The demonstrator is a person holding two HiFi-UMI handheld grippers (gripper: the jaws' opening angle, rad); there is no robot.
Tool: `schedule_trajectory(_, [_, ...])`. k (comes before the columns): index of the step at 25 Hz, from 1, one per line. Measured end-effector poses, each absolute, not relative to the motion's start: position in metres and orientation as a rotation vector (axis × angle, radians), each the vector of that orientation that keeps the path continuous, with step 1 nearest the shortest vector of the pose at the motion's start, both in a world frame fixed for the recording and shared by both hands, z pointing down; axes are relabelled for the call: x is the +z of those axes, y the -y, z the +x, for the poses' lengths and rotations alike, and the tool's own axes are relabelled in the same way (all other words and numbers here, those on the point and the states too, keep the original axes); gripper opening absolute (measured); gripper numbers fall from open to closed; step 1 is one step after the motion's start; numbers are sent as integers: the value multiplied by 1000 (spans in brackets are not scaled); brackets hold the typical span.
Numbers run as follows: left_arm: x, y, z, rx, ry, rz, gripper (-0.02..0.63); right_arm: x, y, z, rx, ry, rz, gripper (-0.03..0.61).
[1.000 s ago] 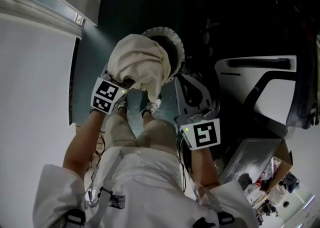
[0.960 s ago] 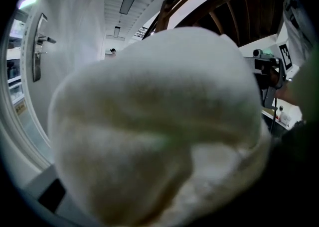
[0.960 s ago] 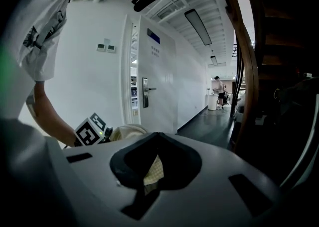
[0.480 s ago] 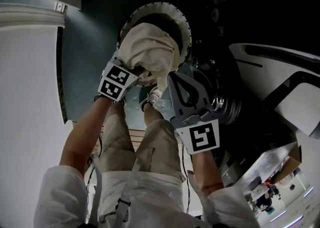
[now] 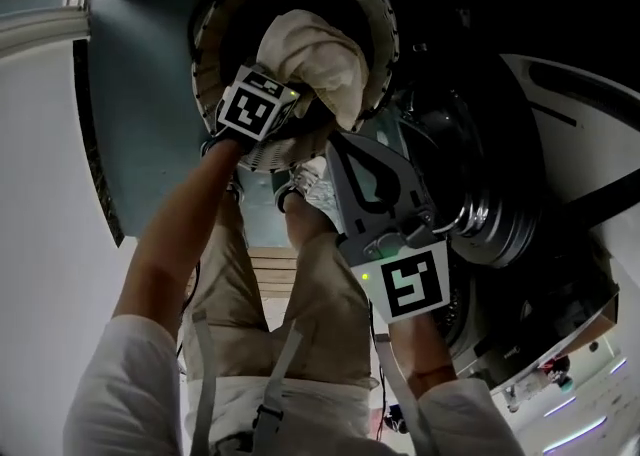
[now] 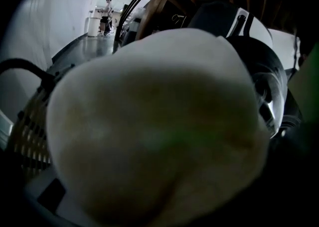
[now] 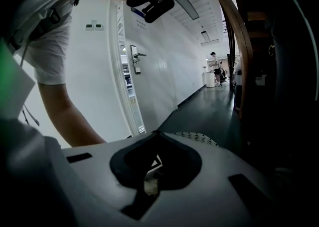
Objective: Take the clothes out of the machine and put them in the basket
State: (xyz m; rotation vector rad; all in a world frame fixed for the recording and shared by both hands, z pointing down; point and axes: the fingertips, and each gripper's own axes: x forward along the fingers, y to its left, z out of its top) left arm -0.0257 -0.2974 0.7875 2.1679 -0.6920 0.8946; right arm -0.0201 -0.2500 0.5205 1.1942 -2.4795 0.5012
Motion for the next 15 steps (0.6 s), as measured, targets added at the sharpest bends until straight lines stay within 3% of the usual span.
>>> schedule_trajectory(9, [891,316,-14,1164,665,2040,301,570,237,1,539,2441,1178,14])
schedule_trajectory(15, [912,303,-32,1388,704,1979,440,567,237,9,552,2426,1201,14])
